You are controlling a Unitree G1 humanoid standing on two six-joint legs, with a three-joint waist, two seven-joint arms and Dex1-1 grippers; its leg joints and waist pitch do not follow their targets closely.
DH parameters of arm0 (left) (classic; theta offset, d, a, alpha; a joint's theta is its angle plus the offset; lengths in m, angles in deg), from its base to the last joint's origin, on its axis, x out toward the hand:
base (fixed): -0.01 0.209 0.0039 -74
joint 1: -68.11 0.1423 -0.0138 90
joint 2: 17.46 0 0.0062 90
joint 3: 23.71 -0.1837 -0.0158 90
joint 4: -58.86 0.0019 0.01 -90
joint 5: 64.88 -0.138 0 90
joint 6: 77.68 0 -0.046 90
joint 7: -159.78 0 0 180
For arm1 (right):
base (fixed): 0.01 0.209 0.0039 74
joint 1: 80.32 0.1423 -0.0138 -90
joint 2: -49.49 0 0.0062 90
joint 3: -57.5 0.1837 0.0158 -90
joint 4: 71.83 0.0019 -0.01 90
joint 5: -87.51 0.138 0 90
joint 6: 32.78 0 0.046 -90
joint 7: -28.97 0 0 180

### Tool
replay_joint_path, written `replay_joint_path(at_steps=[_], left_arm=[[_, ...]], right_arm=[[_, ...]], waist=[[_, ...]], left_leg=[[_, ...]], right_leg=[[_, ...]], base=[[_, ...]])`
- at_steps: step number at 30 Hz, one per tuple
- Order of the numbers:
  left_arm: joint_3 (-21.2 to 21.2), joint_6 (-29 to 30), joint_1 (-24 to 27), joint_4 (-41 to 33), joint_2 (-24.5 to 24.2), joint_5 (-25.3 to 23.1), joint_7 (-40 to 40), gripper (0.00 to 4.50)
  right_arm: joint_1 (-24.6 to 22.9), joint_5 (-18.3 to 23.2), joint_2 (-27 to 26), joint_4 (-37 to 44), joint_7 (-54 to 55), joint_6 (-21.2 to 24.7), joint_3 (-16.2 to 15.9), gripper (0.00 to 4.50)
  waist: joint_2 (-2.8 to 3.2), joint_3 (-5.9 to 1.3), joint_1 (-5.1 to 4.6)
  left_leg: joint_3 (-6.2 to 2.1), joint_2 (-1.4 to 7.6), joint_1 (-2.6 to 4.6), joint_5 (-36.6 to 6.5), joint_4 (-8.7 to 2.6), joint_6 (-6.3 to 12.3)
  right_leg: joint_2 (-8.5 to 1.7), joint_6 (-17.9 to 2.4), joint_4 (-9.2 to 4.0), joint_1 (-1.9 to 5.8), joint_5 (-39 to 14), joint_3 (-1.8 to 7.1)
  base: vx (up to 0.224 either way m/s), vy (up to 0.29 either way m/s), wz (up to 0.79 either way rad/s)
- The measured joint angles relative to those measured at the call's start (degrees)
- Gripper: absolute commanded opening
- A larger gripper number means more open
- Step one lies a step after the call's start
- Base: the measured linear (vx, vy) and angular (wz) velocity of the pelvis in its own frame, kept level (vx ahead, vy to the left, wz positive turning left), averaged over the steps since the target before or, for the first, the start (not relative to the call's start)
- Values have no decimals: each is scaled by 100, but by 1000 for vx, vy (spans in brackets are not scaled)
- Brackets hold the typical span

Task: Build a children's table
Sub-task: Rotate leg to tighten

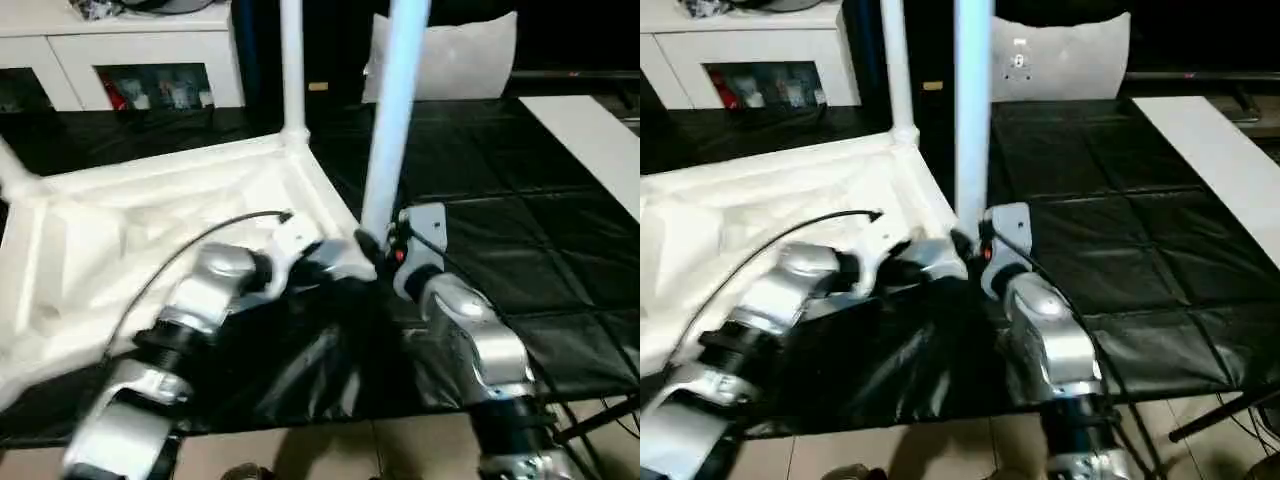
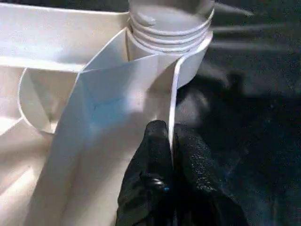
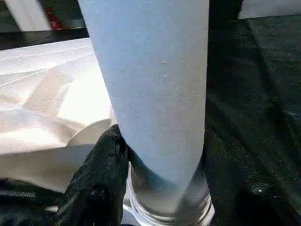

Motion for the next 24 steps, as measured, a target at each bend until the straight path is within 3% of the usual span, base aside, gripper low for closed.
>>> replay_joint_path(at_steps=[2, 5, 8, 11, 14, 16, 24], left_arm=[[-9, -21, 1, -36, 26, -2, -17, 0], [-97, -81, 32, -133, 6, 2, -7, 0], [-108, -292, 81, -159, -166, -7, 88, 0], [-121, -644, 145, -164, -436, -17, 339, 0], [-256, -1060, 272, -270, -683, 62, 860, 0], [-287, -1296, 389, -350, -896, 207, 1329, 0], [-440, -1685, 460, -351, -1424, 460, 2376, 0]], right_arm=[[-69, 10, 17, 39, -70, -137, -1, 269], [-261, 105, 326, 183, -551, -282, -1, 291], [-510, 368, 725, 278, -1400, -458, -38, 308], [-720, 616, 1167, 338, -2521, -578, -508, 336], [-666, 710, 1525, 346, -3269, -831, -712, 348], [-632, 810, 1966, 330, -3894, -941, -679, 348], [-477, 1271, 2659, 219, -5600, -937, -817, 348]], waist=[[2, -1, 2], [3, 0, 50], [-4, 4, 27], [-11, 11, -38], [-8, 9, 17], [-11, 8, 66], [-27, 1, 204]], left_leg=[[2, 0, -16, 3, -3, 6], [7, 2, -26, 19, -11, 39], [8, 10, -27, 19, -12, 40], [10, 28, -33, 22, -12, 38], [12, 34, -53, 36, -14, 42], [14, 35, -58, 37, -9, 43], [15, 48, -126, 26, 98, 69]], right_leg=[[0, 6, -5, -12, -2, -3], [-4, 7, -15, -17, -3, -13], [1, 8, -14, -20, -3, -16], [15, 11, -2, -39, -1, -17], [15, 11, 8, -61, -1, -28], [15, 11, 9, -62, -1, -30], [11, 10, 85, -109, -1, -31]], base=[[0, 0, 0], [0, 0, 0], [0, 0, 0], [0, 0, 0], [0, 0, 0], [0, 0, 0], [0, 0, 0]])
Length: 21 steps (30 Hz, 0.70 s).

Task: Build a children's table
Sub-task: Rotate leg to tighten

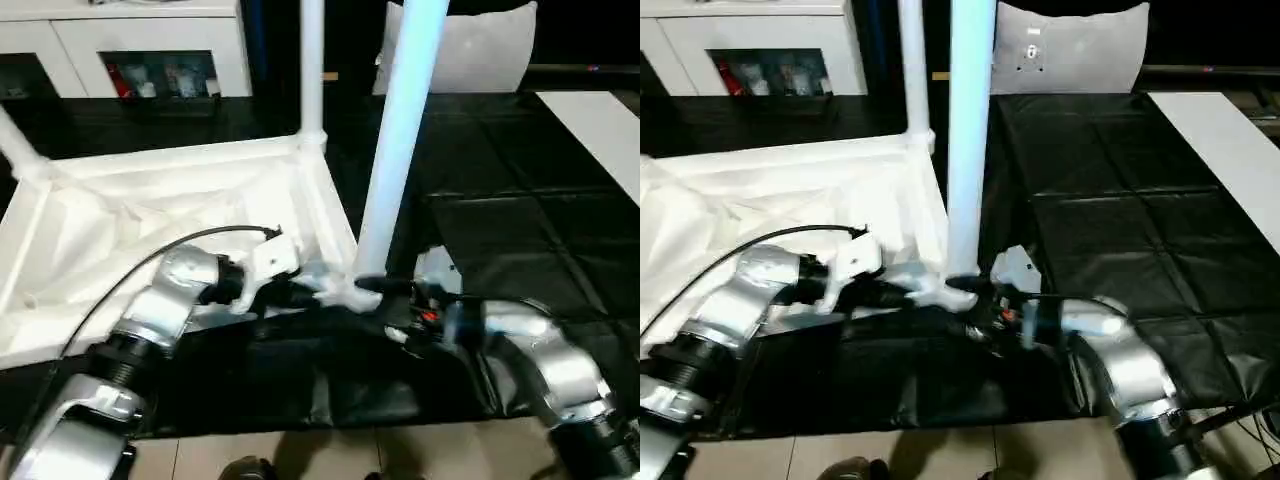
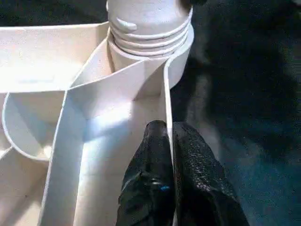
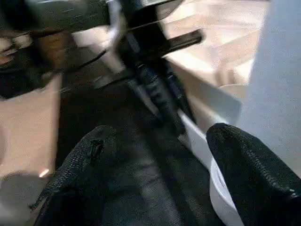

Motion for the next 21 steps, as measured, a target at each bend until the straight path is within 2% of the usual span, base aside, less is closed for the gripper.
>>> replay_joint_path(at_steps=[6, 13, 19, 21], left_arm=[[-146, -482, -67, 277, -147, -20, 511, 0], [-228, -593, -144, 344, -223, -12, 684, 0], [-242, -649, -45, 206, -249, 25, 814, 0], [-274, -661, -43, 204, -252, 30, 820, 0]], right_arm=[[30, 59, 648, -5, -688, -15, -25, 348], [10, 59, 772, -5, -737, -52, 60, 348], [70, 57, 633, -140, -676, -85, 93, 348], [211, 57, 514, -346, -654, -73, 77, 321]], waist=[[-16, -5, 171], [-31, -15, 226], [-33, -16, 253], [-33, -17, 255]], left_leg=[[4, 6, 12, 8, 44, 4], [7, 7, 14, 28, 44, -14], [7, 7, 10, 43, 45, 11], [7, 7, 9, 44, 46, 13]], right_leg=[[-6, -23, 37, 13, 18, 0], [-8, -22, 38, 14, 49, 2], [-8, -22, 39, 11, 49, -1], [-8, -22, 42, 10, 49, -1]], base=[[-9, 1, 0], [0, 0, 0], [0, 0, 0], [0, 0, 0]])
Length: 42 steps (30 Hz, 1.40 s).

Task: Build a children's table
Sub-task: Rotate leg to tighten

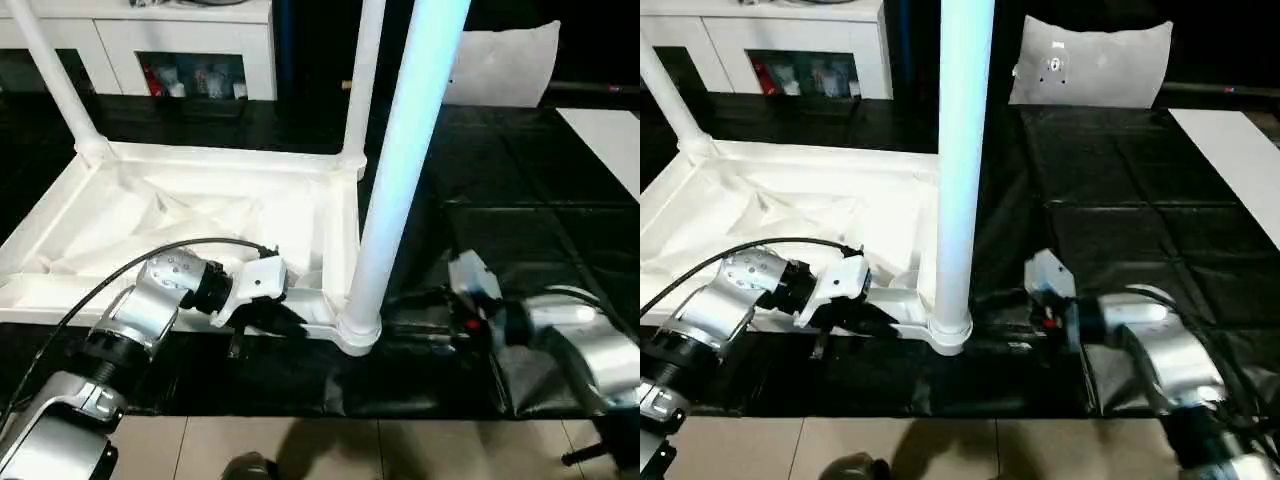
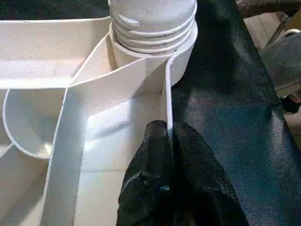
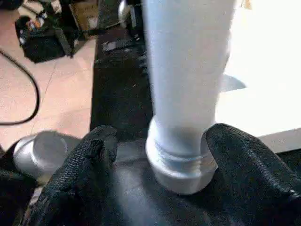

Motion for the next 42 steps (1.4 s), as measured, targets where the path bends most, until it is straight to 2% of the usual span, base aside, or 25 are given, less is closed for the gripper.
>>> replay_joint_path(at_steps=[12, 15, 25, 27, 31, 33, 37, 39, 42], left_arm=[[-35, -7, 38, -67, -10, 4, 67, 0], [-28, 10, 47, -72, -42, 3, 68, 0], [-12, 65, 68, -73, -66, -1, 68, 0], [-11, 65, 68, -72, -70, -2, 68, 0], [-16, 63, 62, -72, -68, -14, 67, 0], [-52, 24, 56, -80, -27, -15, 66, 0], [-61, -29, 46, -74, -23, -39, 57, 0], [-60, -43, 39, -64, -20, -53, 53, 0], [-60, -48, 32, -56, -21, -61, 45, 0]], right_arm=[[336, 41, -338, -489, -32, 53, -68, 218], [443, 31, -426, -683, -85, 44, -76, 192], [529, -33, -596, -853, -84, -22, -121, 188], [555, -23, -621, -858, -87, 78, -117, 242], [569, -15, -765, -898, -2, 88, -149, 263], [586, -32, -834, -899, 28, 80, -215, 282], [691, -114, -827, -935, 9, 96, -239, 282], [716, -99, -827, -1001, -39, 141, -238, 251], [718, -76, -821, -1007, -98, 172, -242, 235]], waist=[[-18, -12, 35], [-27, -19, 5], [-51, -35, -21], [-51, -35, -24], [-54, -37, -18], [-53, -38, 21], [-60, -42, 37], [-60, -42, 38], [-60, -42, 39]], left_leg=[[0, 1, 0, 0, 3, 0], [0, 1, 2, 1, 5, -3], [-1, 7, 16, 4, 4, -47], [-1, 7, 17, 5, 5, -48], [-1, 10, 16, 7, 5, -51], [-1, 9, 9, 7, 5, -50], [0, 7, 7, 7, 7, -49], [0, 8, 9, 8, 7, -50], [1, 9, 10, 11, 7, -51]], right_leg=[[-1, 0, 4, 0, 0, -3], [-1, -1, 10, 0, 1, -2], [2, -1, 40, -4, 0, -2], [3, -1, 44, -5, 0, -1], [4, -1, 47, -7, 0, -2], [0, -1, 44, -8, 0, -6], [-1, -1, 42, -8, 0, -5], [-1, -1, 46, -8, 0, -6], [-1, -1, 49, -8, 0, -6]], base=[[0, 0, 0], [0, 0, 0], [0, 0, 0], [0, 0, 0], [0, 0, 0], [0, 0, 0], [0, 0, 0], [0, 0, 0], [0, 0, 0]])
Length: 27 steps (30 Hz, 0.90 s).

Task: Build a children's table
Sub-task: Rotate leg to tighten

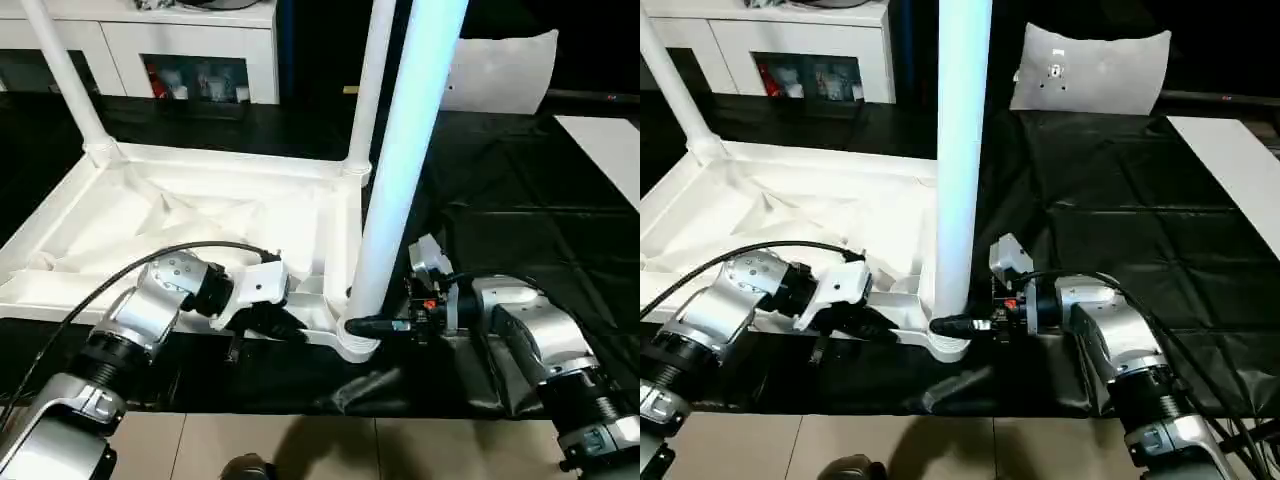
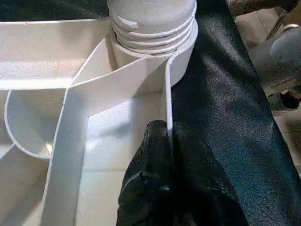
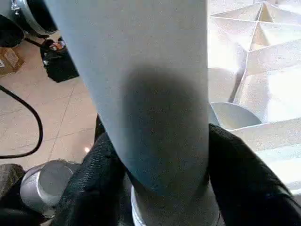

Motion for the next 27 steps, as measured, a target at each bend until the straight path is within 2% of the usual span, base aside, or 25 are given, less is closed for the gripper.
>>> replay_joint_path(at_steps=[4, 10, 15, 19, 22, 25, 27], left_arm=[[0, -14, -7, 7, 2, 0, -7, 0], [5, 26, -5, 6, 21, 6, -32, 0], [77, 427, 129, -243, 98, 66, -118, 0], [131, 694, 142, -238, 129, 30, -331, 0], [299, 1153, 61, -201, 373, -170, -828, 0], [362, 1555, -113, -71, 768, -285, -1415, 0], [387, 1712, -195, -7, 954, -329, -1683, 0]], right_arm=[[24, -8, 45, 1, -42, 2, -27, 209], [16, -7, 71, 72, -28, 132, -33, 207], [-484, 67, -60, 740, 468, 450, 132, 207], [-707, 29, -332, 923, 1109, 490, 270, 207], [-1009, -196, -893, 1274, 2336, 638, 601, 206], [-1097, -507, -1350, 1588, 3531, 928, 891, 206], [-1084, -639, -1551, 1674, 4060, 1043, 980, 206]], waist=[[0, 0, 2], [0, 0, 17], [2, 2, 49], [-2, 16, -60], [-33, 90, -144], [-13, 147, -239], [-37, 167, -302]], left_leg=[[0, 0, -1, 0, 1, 1], [0, 0, -1, 0, 0, 1], [2, 0, 5, 0, -10, 0], [3, -2, 37, 6, -22, -11], [4, -8, 109, 13, -74, -25], [3, -30, 144, 13, -183, -26], [2, -54, 149, 13, -269, -26]], right_leg=[[-1, 0, -1, 0, 0, 0], [-1, 0, -2, 1, 0, 0], [0, 0, -11, 2, 0, 1], [0, 7, -7, 15, -3, 10], [0, 44, -41, 22, -25, 12], [-6, 90, -176, 47, -56, 9], [-14, 90, -274, 51, -56, 7]], base=[[0, 0, 0], [0, 0, 0], [0, 0, 0], [0, 0, 0], [-38, -6, -3], [-19, 2, -2], [0, 0, 0]])
